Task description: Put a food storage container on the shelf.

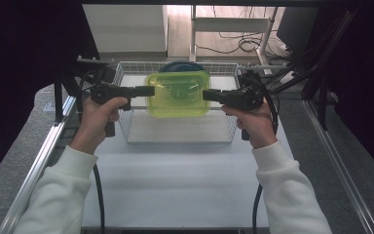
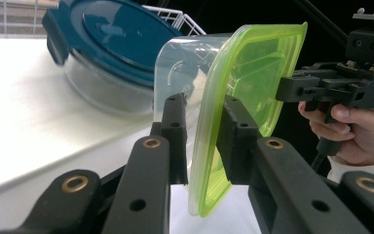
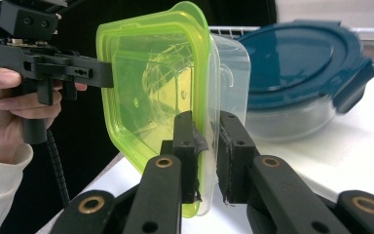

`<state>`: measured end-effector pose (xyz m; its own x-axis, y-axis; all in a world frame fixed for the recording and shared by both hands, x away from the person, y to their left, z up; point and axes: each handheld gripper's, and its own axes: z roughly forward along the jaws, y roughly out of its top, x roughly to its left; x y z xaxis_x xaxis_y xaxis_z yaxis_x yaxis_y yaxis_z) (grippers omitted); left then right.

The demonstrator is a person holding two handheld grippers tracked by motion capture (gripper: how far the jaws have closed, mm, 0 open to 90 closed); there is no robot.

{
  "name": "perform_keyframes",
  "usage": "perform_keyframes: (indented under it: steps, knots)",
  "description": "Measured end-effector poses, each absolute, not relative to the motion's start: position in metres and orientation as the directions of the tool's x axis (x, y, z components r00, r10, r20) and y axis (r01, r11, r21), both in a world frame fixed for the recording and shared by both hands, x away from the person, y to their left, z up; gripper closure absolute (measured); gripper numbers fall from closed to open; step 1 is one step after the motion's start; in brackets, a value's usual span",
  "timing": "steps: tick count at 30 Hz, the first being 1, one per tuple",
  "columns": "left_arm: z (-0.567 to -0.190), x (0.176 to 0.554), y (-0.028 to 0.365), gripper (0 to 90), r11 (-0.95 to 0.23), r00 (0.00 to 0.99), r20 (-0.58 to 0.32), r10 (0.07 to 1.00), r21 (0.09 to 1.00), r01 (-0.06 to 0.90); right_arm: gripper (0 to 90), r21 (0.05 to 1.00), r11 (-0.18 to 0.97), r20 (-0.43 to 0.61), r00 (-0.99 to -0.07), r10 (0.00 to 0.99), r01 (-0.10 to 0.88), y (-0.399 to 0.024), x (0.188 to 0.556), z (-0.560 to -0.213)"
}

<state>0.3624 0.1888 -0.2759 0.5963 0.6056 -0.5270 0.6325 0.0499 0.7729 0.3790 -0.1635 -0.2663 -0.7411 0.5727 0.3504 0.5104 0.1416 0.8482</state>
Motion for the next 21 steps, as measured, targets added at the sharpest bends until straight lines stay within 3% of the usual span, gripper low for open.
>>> perform_keyframes:
  steps: [21]
  knots:
    - [-0.245, 0.419, 0.186, 76.1, 0.047, 0.562, -0.550, 0.618, 0.739, 0.672, 79.2, 0.820, 0.103, 0.403, -0.696, 0.595, 0.562, -0.163, 0.429, -0.239]
